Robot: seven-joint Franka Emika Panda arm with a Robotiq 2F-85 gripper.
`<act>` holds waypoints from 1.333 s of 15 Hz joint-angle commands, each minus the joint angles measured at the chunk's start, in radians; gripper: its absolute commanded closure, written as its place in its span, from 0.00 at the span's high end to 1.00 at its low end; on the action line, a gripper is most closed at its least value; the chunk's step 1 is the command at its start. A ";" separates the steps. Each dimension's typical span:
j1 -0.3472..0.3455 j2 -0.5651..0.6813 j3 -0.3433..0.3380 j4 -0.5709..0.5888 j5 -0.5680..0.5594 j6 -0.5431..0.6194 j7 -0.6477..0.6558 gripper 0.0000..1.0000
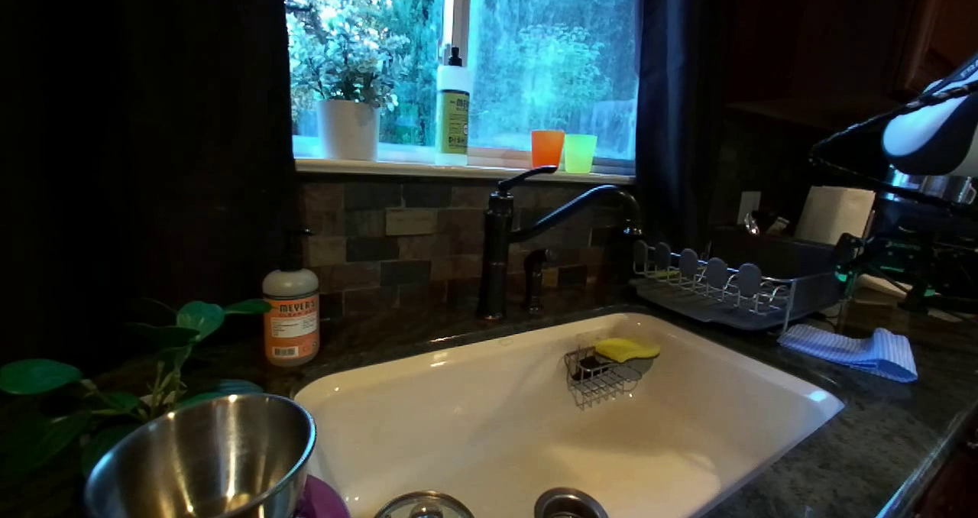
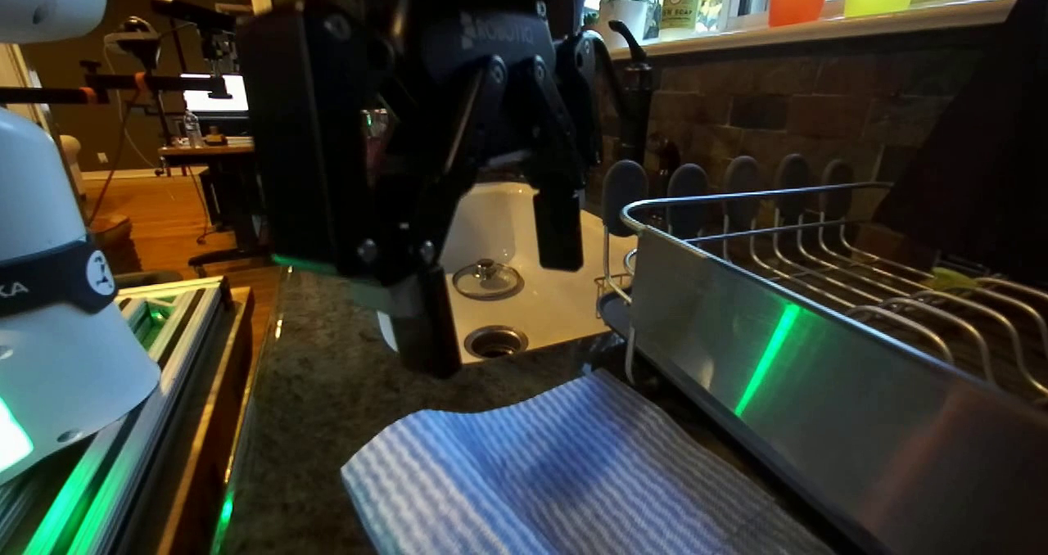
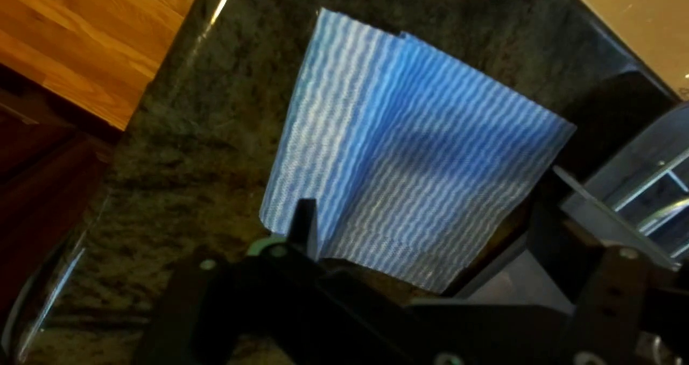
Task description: Use the blue object to wipe different sections of the counter
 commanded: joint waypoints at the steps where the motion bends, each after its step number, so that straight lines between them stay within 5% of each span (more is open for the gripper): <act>1: -0.029 0.111 0.022 0.001 -0.060 0.054 0.017 1.00; 4: -0.040 0.150 0.037 0.001 -0.089 0.046 0.126 1.00; 9: -0.012 0.153 0.011 0.005 -0.054 0.028 0.097 1.00; 10: -0.032 0.175 0.033 0.007 -0.117 0.095 0.182 1.00; 18: 0.002 0.347 -0.004 0.042 -0.045 0.293 0.178 1.00; 19: 0.012 0.368 -0.010 0.047 -0.027 0.308 0.170 0.94; 20: 0.020 0.387 -0.017 0.053 -0.020 0.316 0.171 0.72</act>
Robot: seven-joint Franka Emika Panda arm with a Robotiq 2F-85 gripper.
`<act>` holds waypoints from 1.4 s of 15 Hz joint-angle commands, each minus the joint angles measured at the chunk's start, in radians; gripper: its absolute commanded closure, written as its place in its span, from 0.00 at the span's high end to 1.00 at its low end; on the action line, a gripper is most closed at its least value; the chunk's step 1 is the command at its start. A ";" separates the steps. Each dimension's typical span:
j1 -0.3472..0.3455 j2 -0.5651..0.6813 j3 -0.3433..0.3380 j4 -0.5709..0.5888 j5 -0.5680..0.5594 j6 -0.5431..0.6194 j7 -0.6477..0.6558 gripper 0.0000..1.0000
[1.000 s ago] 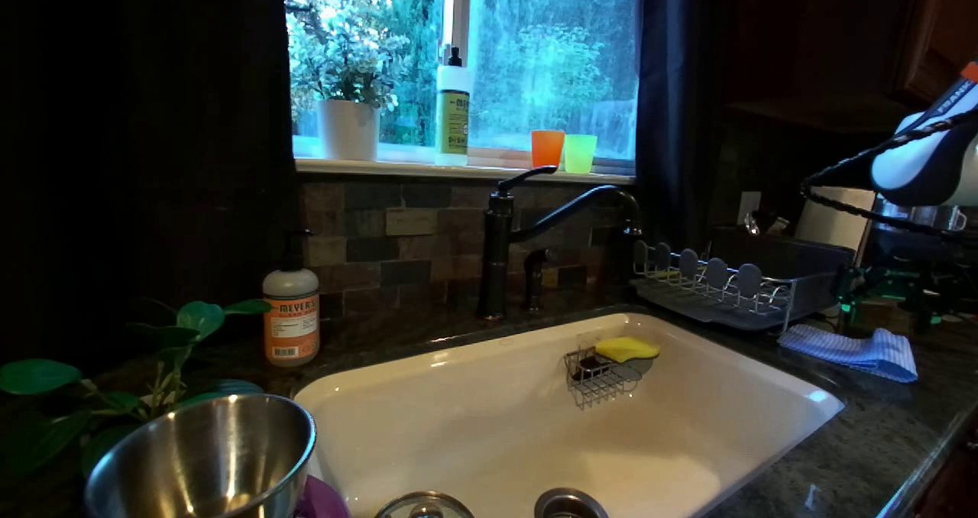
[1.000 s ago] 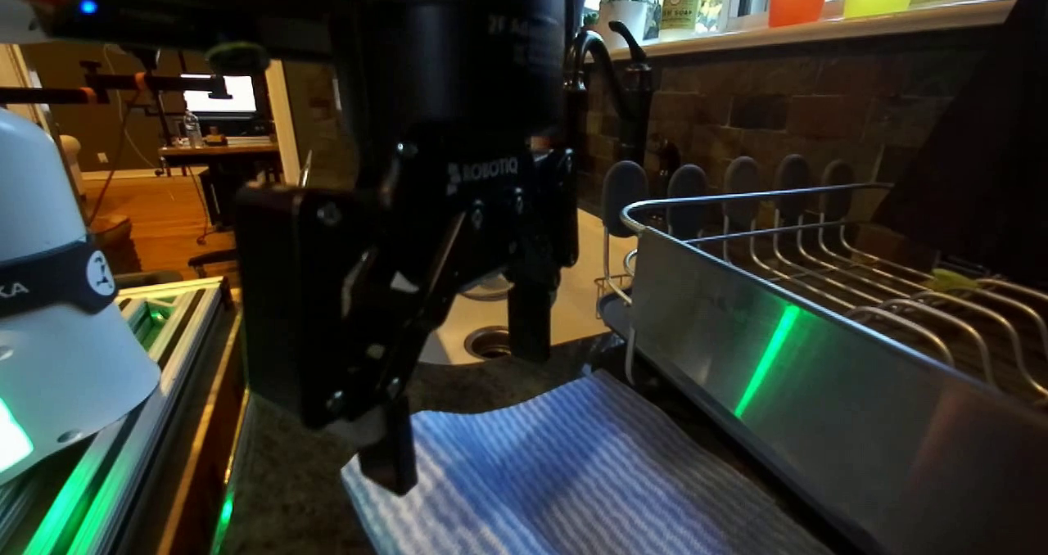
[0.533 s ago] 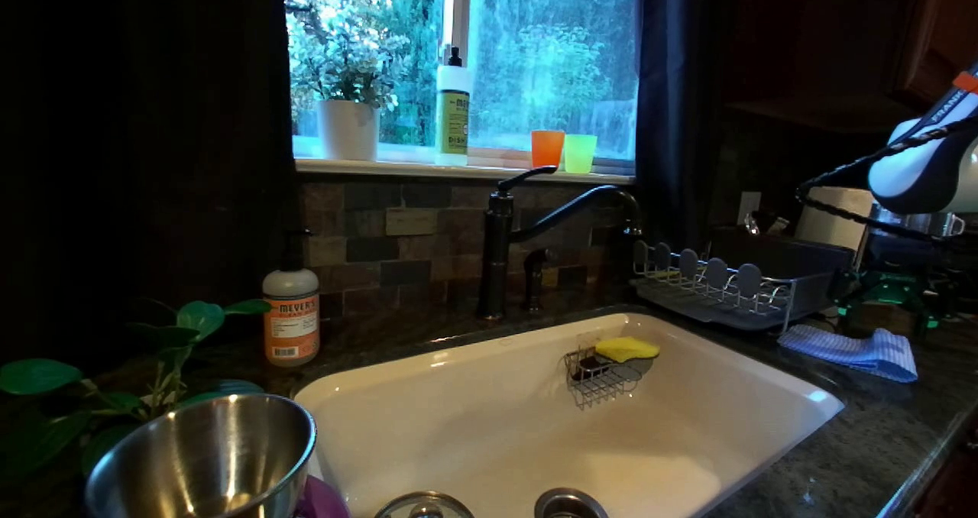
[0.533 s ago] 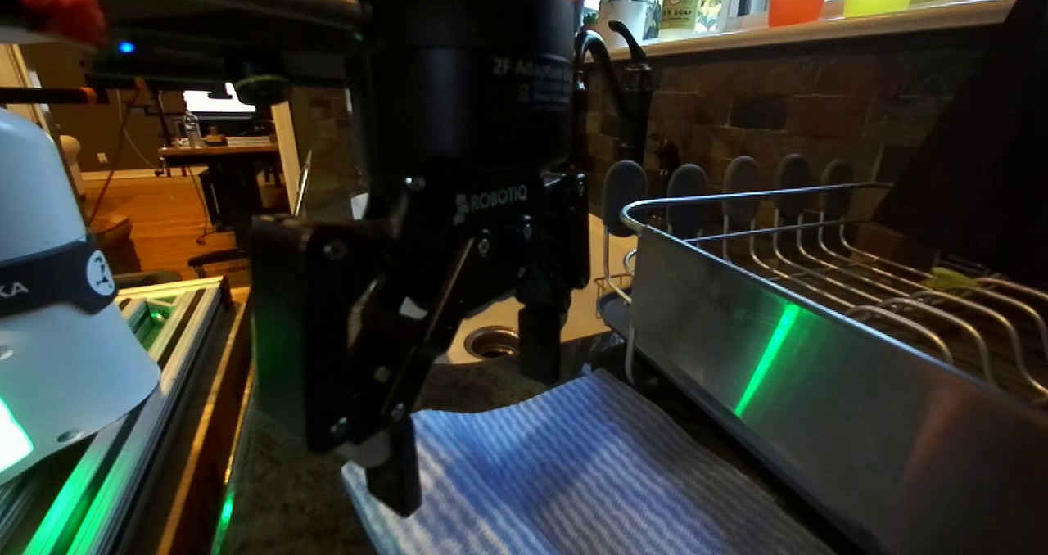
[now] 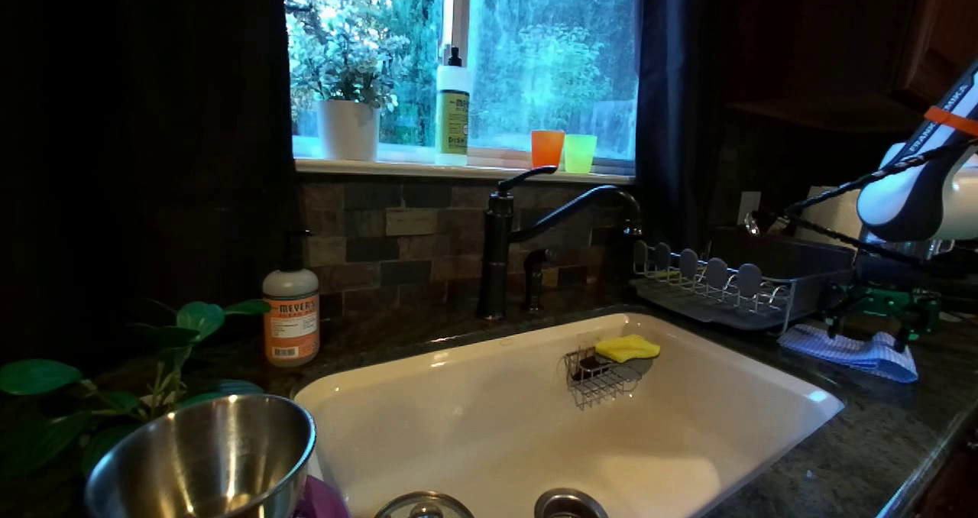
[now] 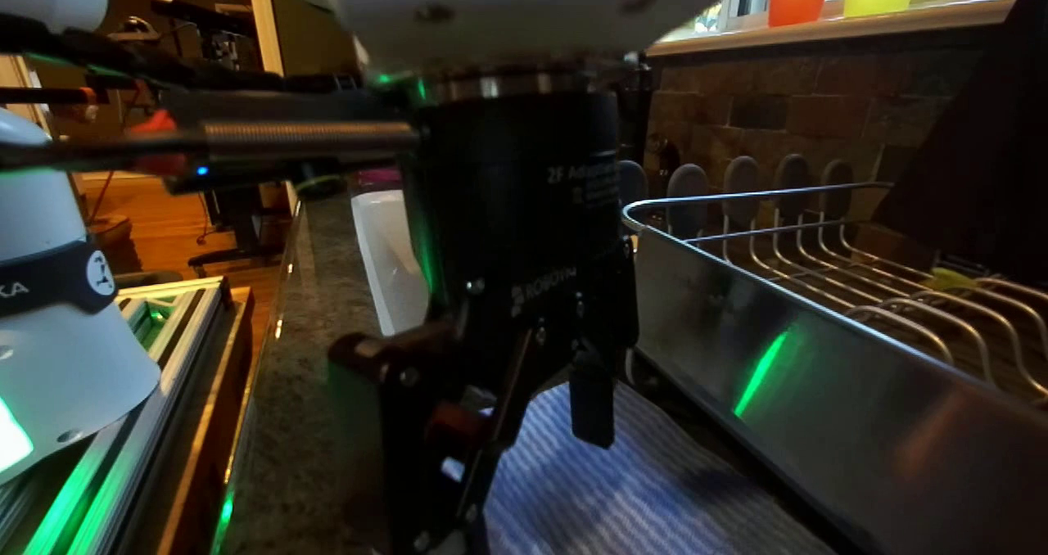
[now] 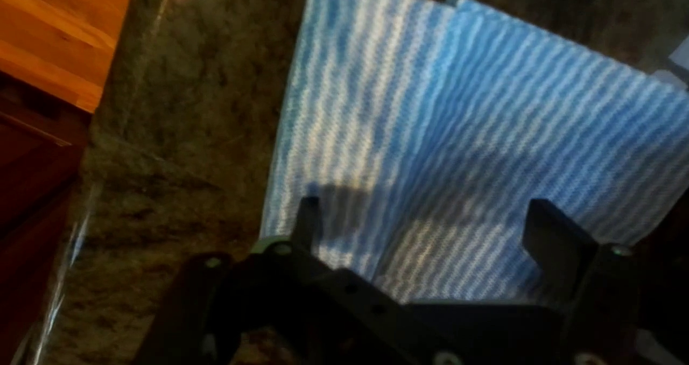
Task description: Use the blue object to wipe different sections of the counter
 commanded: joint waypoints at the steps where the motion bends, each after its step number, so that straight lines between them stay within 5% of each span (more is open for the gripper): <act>1: 0.044 0.094 -0.031 0.031 0.052 0.046 -0.003 0.70; 2: 0.053 0.103 -0.038 0.035 0.054 0.042 0.000 0.69; 11: 0.115 0.041 -0.065 0.006 -0.112 -0.103 0.007 0.01; 16: 0.161 -0.036 -0.001 -0.087 -0.228 -0.161 -0.029 0.03; 17: 0.187 0.017 0.023 -0.015 -0.167 -0.197 -0.085 0.03; 21: 0.262 0.000 0.086 -0.016 -0.079 -0.292 -0.228 0.03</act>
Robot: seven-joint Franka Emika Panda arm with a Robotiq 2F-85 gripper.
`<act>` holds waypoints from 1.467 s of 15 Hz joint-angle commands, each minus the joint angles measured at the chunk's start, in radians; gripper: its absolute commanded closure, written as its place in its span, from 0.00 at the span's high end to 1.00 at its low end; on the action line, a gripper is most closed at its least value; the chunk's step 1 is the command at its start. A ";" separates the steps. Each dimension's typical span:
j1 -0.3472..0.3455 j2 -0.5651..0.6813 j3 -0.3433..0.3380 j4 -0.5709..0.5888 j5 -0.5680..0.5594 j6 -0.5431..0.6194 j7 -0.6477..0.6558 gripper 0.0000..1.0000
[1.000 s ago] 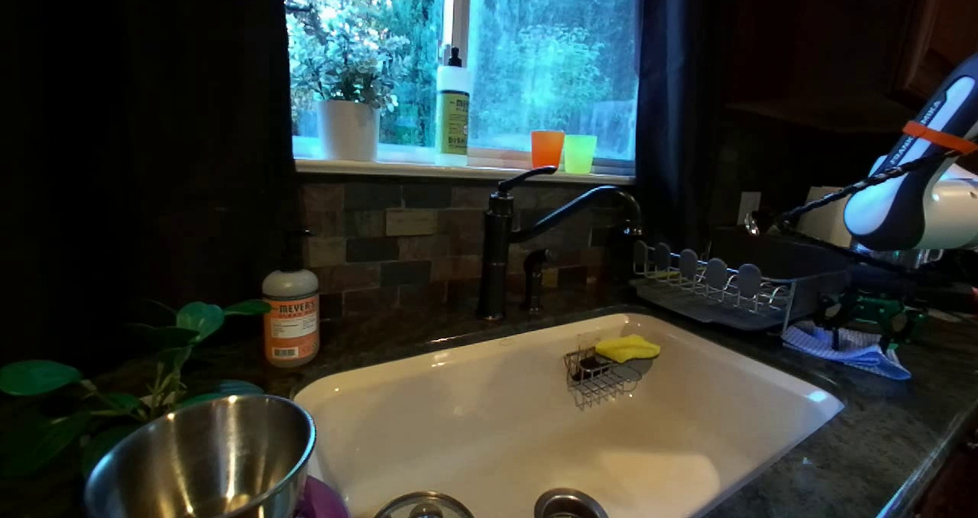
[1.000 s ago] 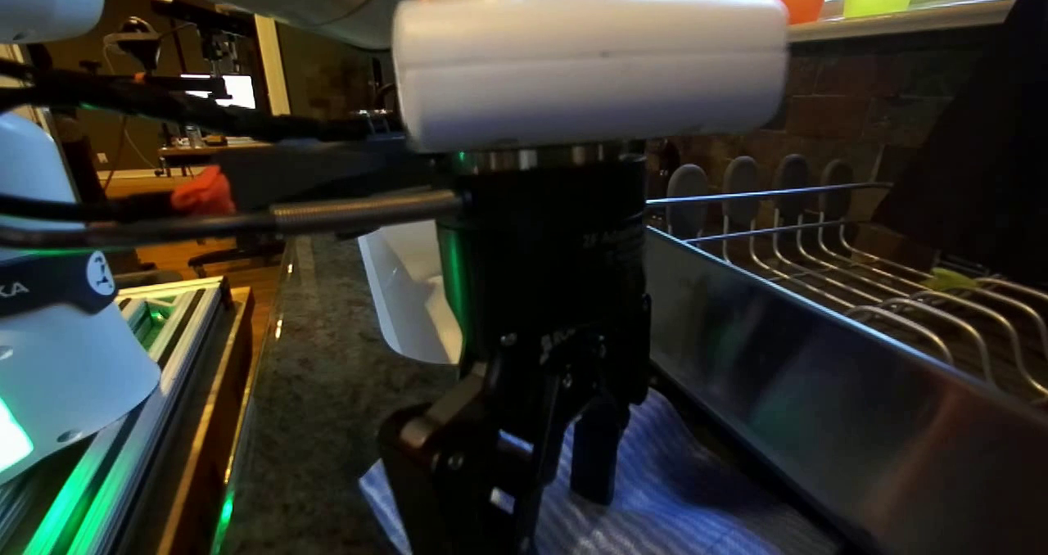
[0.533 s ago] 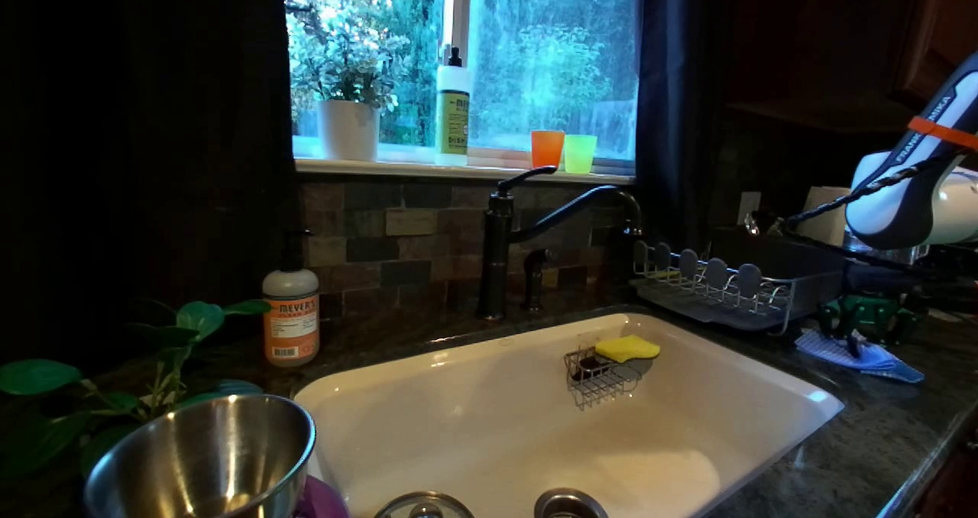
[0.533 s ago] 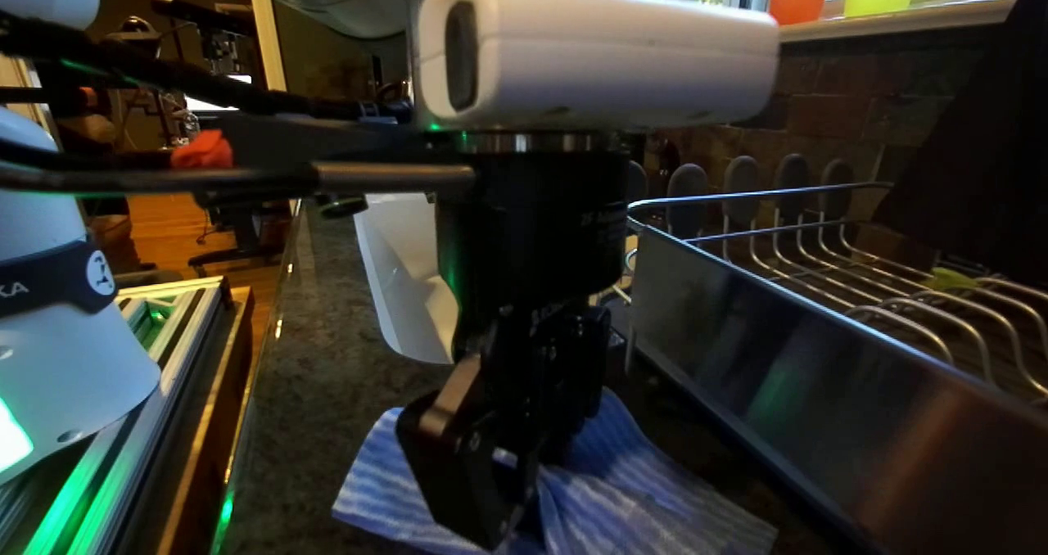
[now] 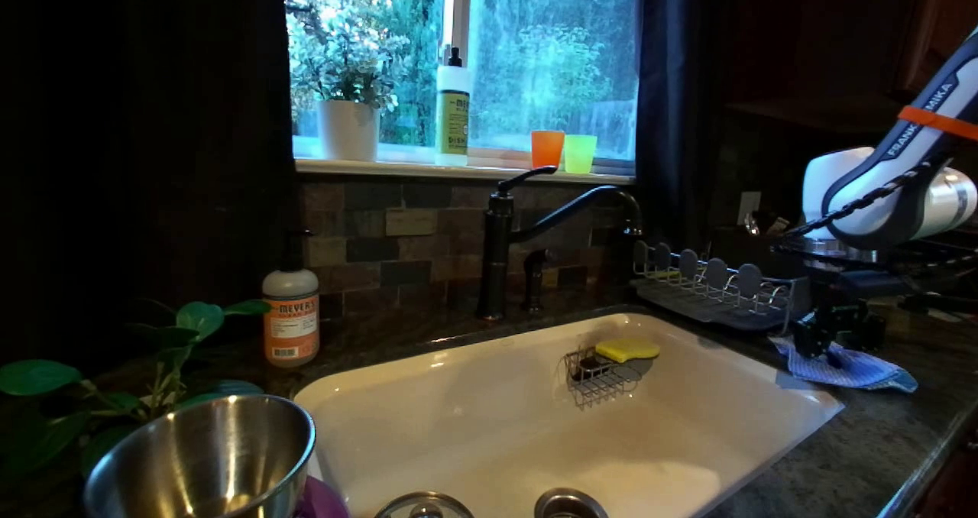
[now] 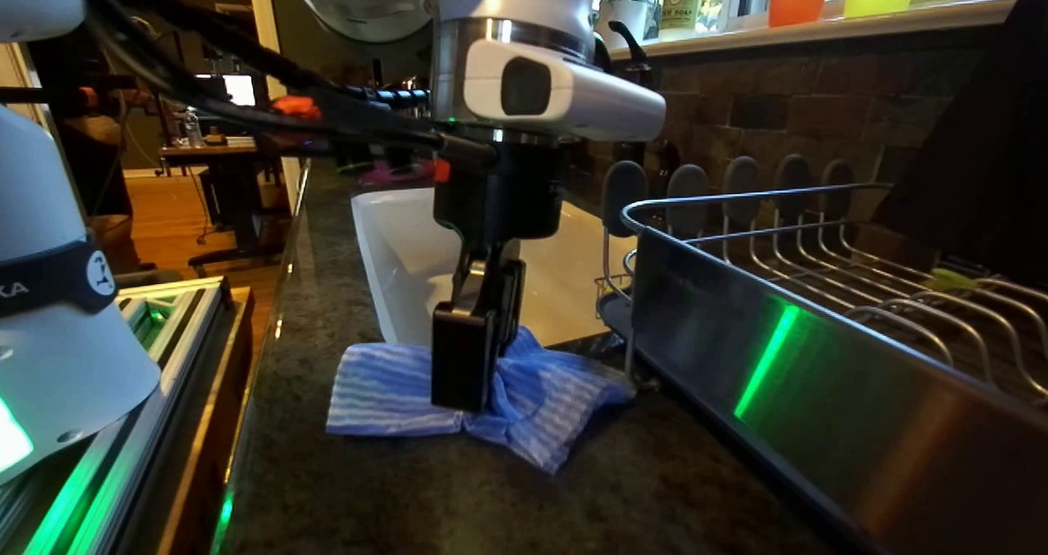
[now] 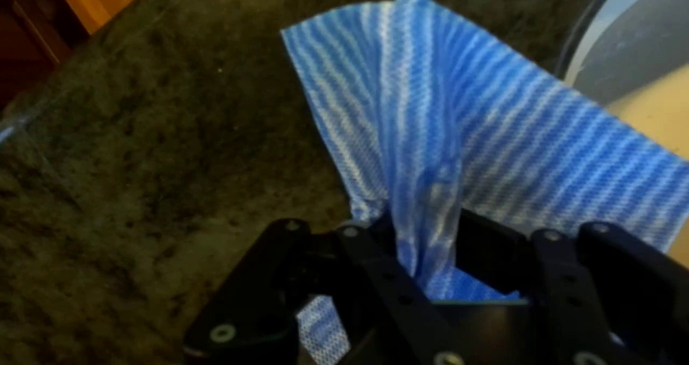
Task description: Use the blue object to wipe different sections of the counter
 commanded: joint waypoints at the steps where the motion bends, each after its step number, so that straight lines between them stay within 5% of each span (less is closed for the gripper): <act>1: 0.020 -0.001 0.016 0.002 0.025 -0.023 -0.036 0.03; 2: 0.031 -0.001 0.024 0.004 0.033 -0.029 -0.040 0.12; 7: 0.037 0.020 0.032 0.007 0.020 -0.038 -0.046 0.03; 10: 0.046 0.051 0.054 0.014 -0.094 -0.103 0.009 0.03; 11: 0.024 0.063 0.046 0.030 -0.195 -0.116 0.168 0.03; 14: 0.005 0.039 0.012 0.008 -0.288 -0.086 0.363 0.03; 22: -0.089 0.068 -0.085 0.005 -0.329 0.014 0.690 0.03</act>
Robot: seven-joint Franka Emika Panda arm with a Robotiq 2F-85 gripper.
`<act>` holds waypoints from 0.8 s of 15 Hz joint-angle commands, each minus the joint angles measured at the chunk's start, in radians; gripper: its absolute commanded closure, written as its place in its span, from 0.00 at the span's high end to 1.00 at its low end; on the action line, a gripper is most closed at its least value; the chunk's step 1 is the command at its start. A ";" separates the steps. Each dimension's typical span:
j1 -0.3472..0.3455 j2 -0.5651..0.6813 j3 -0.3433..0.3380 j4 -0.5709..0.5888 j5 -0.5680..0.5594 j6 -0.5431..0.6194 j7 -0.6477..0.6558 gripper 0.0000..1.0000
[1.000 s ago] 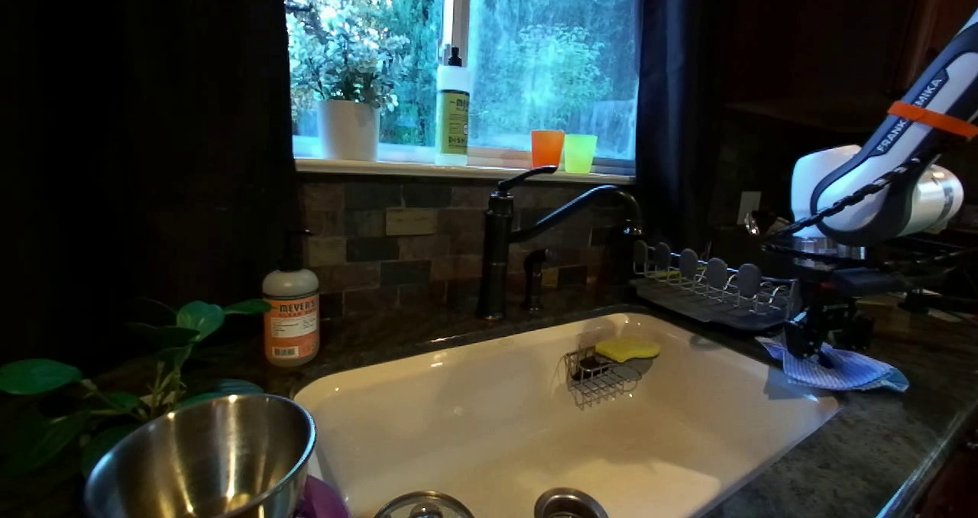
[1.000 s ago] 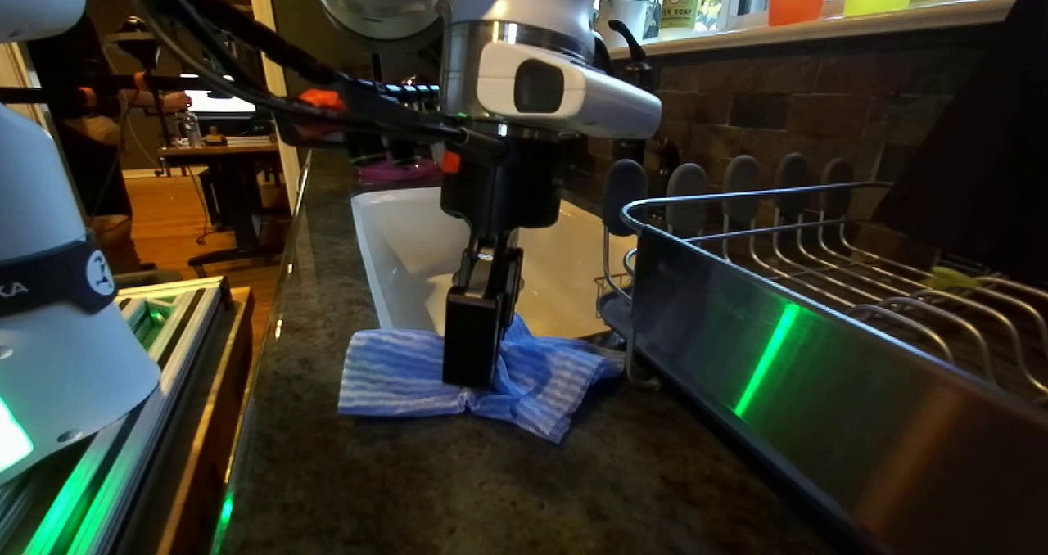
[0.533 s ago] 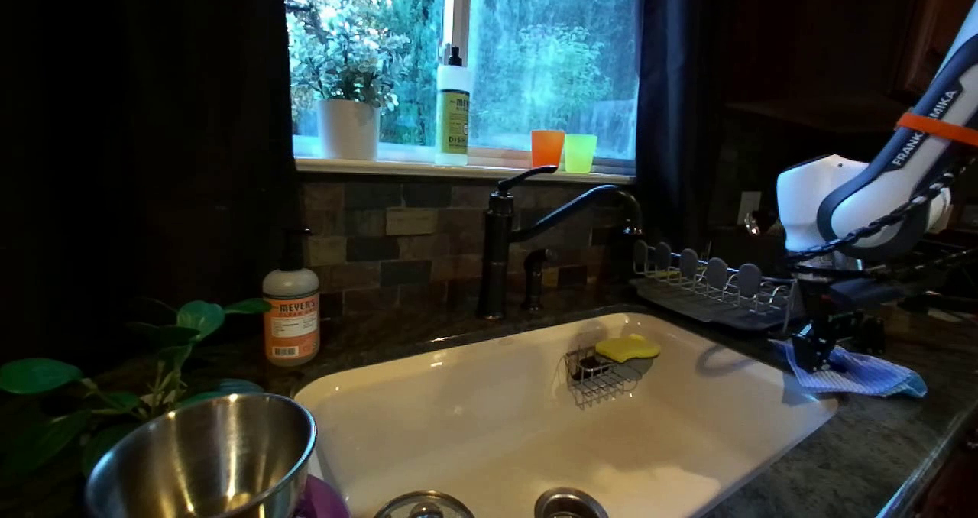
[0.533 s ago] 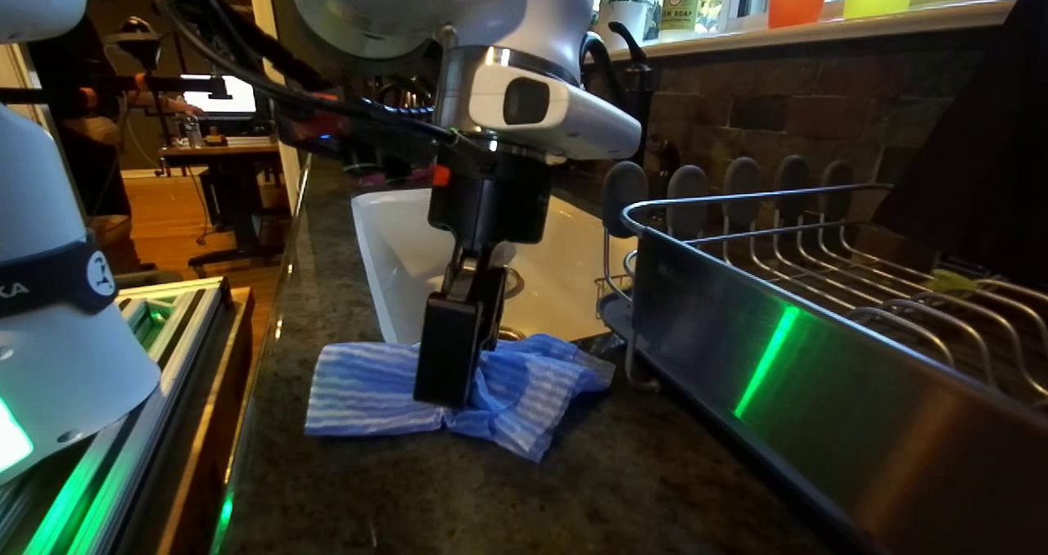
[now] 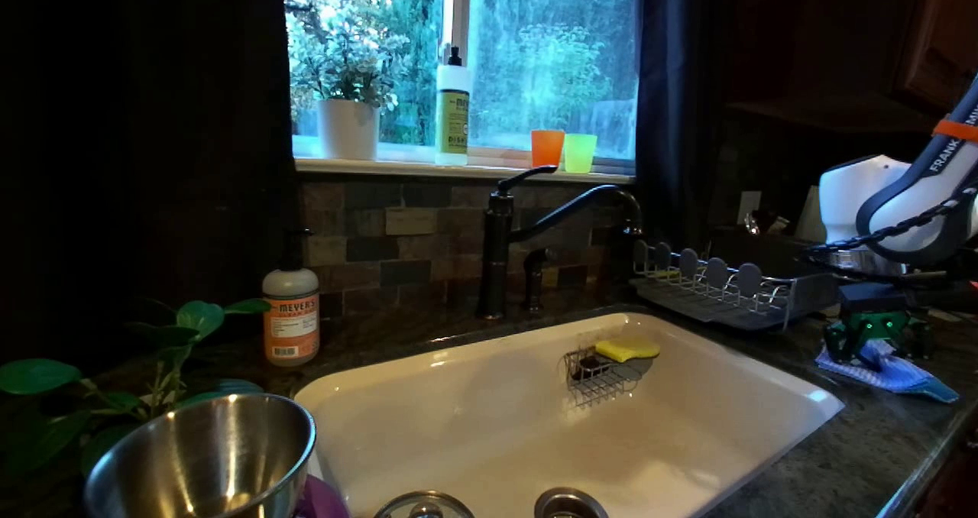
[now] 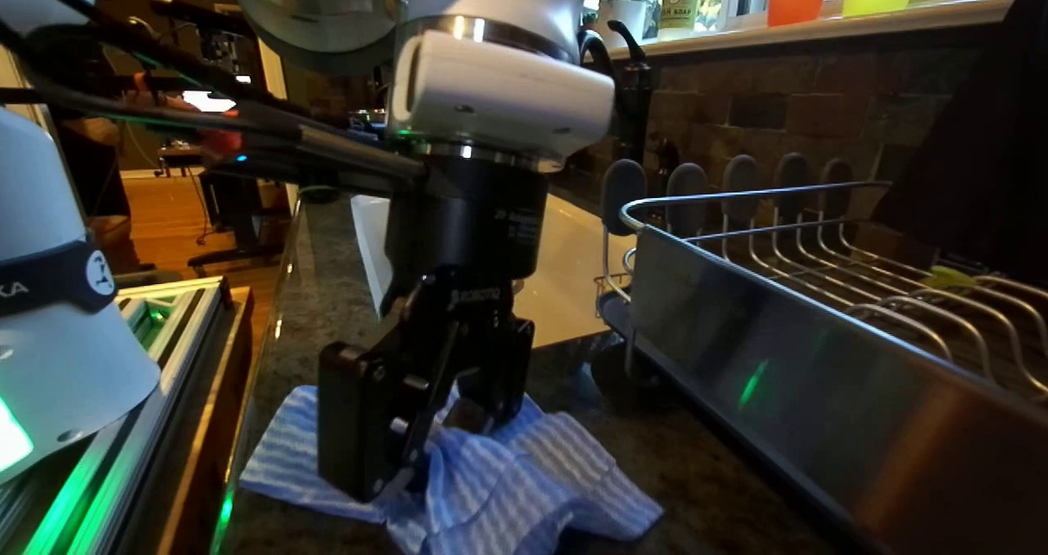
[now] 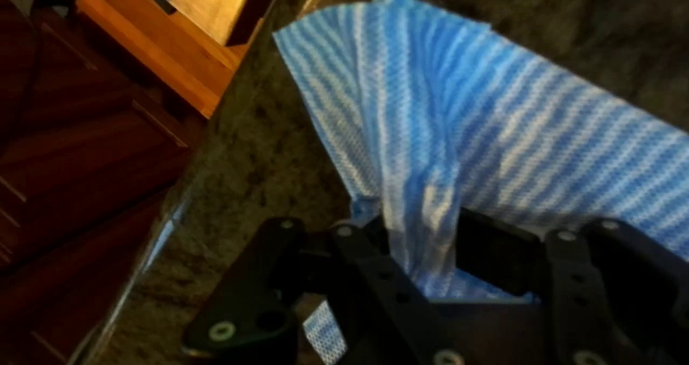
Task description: Use the blue object to wipe different sections of the counter
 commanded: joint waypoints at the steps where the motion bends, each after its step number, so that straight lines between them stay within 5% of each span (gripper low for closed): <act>1: -0.012 0.037 -0.015 -0.028 -0.042 0.063 0.163 0.03; 8: 0.147 0.108 0.117 -0.002 -0.005 0.244 0.035 0.03; 12: 0.141 0.097 0.071 -0.002 -0.044 0.200 0.130 0.03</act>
